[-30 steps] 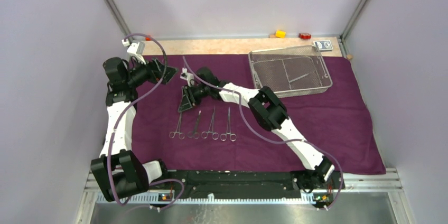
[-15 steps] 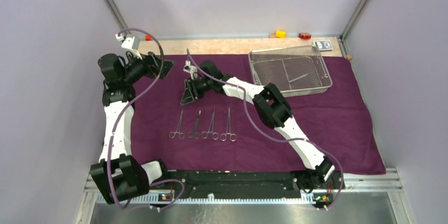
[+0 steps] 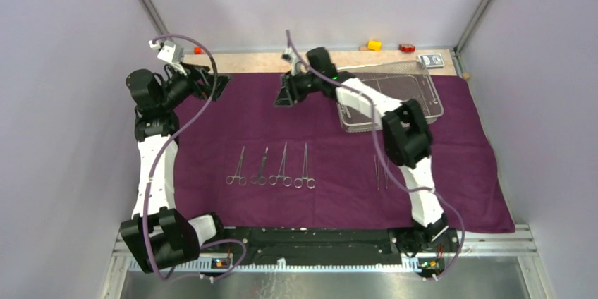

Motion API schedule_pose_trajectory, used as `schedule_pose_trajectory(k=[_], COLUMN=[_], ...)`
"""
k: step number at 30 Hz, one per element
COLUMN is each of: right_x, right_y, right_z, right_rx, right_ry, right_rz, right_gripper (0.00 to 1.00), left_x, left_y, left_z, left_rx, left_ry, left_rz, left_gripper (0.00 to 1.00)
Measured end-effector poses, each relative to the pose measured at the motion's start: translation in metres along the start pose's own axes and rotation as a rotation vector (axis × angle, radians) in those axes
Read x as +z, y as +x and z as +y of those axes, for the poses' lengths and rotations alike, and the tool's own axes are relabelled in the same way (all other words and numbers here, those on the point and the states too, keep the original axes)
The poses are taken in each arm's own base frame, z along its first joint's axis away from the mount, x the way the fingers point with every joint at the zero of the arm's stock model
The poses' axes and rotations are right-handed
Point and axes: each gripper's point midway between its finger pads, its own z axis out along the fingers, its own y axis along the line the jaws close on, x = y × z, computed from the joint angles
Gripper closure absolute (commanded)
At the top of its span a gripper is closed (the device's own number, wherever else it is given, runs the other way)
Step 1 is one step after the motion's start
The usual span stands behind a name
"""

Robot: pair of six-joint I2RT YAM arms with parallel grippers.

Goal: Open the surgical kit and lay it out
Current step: Place the medical item in the surgical kit, then adjust the medical item in the container.

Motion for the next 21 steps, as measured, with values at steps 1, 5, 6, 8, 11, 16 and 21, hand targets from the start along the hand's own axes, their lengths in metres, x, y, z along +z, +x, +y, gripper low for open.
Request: schedule_pose_trajectory(k=[1,5,6,8,11,16,21], right_x=[-0.018,-0.087,-0.105,-0.136,-0.175,-0.227,-0.26], right_y=[-0.006,-0.03,-0.036,-0.047,-0.056,-0.049,-0.024], right_z=[-0.006,-0.026,-0.032,-0.043,-0.06,-0.096,-0.129], right_rx=[-0.029,-0.139,-0.163,-0.205,-0.238,-0.238,-0.212], right_ry=[0.039,0.197,0.245,0.333,0.446,0.596,0.703], right_rz=[-0.016,-0.082,-0.097,-0.122,-0.14,-0.115,-0.028], right_gripper=[0.54,0.53,0.53,0.53,0.53,0.52,0.53], left_x=[0.001,0.004,0.006,0.013,0.027,0.056,0.077], left_y=[-0.001,0.002,0.003,0.01,0.027,0.065,0.082], left_z=[-0.002,-0.007,-0.007,-0.007,-0.008,-0.018,-0.013], left_rx=[0.017,0.057,0.063,0.068,0.065,0.058,0.025], left_ry=[0.014,0.055,0.064,0.083,0.11,0.145,0.152], left_rz=[-0.007,-0.009,-0.007,0.006,0.045,0.135,0.183], left_gripper=[0.01,0.01,0.01,0.01,0.01,0.01,0.01])
